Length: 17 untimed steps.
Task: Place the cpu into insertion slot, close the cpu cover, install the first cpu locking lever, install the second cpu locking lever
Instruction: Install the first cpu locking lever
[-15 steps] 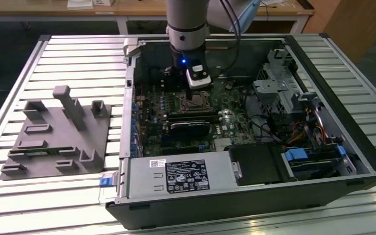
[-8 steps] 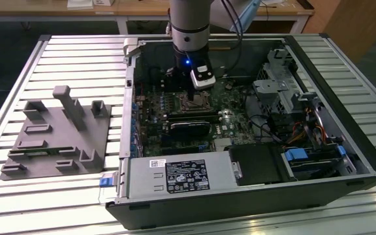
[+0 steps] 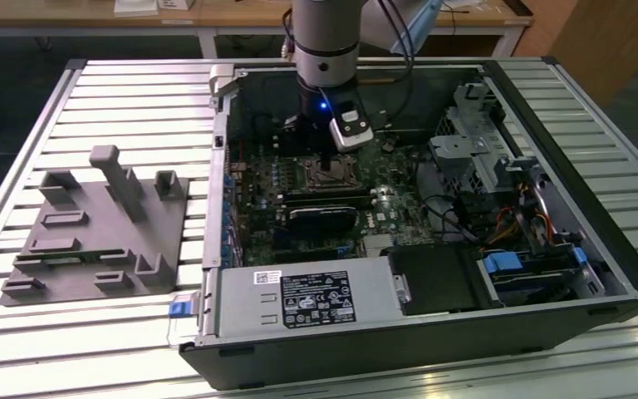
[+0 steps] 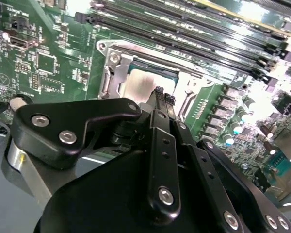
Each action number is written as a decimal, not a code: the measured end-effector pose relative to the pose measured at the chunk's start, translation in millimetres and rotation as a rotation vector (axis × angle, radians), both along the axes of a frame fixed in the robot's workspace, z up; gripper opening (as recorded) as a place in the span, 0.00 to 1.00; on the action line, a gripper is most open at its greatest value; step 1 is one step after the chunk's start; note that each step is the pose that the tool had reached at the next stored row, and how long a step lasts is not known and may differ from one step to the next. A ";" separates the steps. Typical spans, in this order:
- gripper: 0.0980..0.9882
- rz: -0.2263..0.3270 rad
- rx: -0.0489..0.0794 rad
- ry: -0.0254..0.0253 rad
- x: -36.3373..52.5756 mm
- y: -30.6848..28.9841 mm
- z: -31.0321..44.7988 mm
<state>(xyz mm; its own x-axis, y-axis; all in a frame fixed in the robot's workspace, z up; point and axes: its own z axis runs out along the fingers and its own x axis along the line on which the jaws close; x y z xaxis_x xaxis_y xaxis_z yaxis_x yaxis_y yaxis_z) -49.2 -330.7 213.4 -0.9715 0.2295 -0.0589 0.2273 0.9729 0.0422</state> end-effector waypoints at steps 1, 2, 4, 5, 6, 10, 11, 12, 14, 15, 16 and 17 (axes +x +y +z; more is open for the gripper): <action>0.01 0.004 0.000 0.0015 1.7 0.0 0.0; 0.01 0.008 0.000 0.0031 3.4 0.0 -0.1; 0.01 0.013 -0.001 0.0060 5.4 -0.1 -0.1; 0.01 0.013 -0.001 0.0067 5.4 -0.1 0.3; 0.01 0.013 -0.001 0.0068 5.4 0.0 1.0; 0.01 0.013 -0.001 0.0067 5.5 0.0 7.1; 0.01 0.013 0.000 0.0067 5.5 0.0 9.0; 0.01 0.013 -0.001 0.0067 5.5 0.0 11.1; 0.01 0.013 -0.001 0.0067 5.5 0.0 12.9; 0.01 0.013 0.000 0.0066 5.5 0.0 12.9; 0.01 0.013 0.000 0.0066 5.5 0.0 12.9; 0.01 0.013 0.000 0.0066 5.5 0.0 13.0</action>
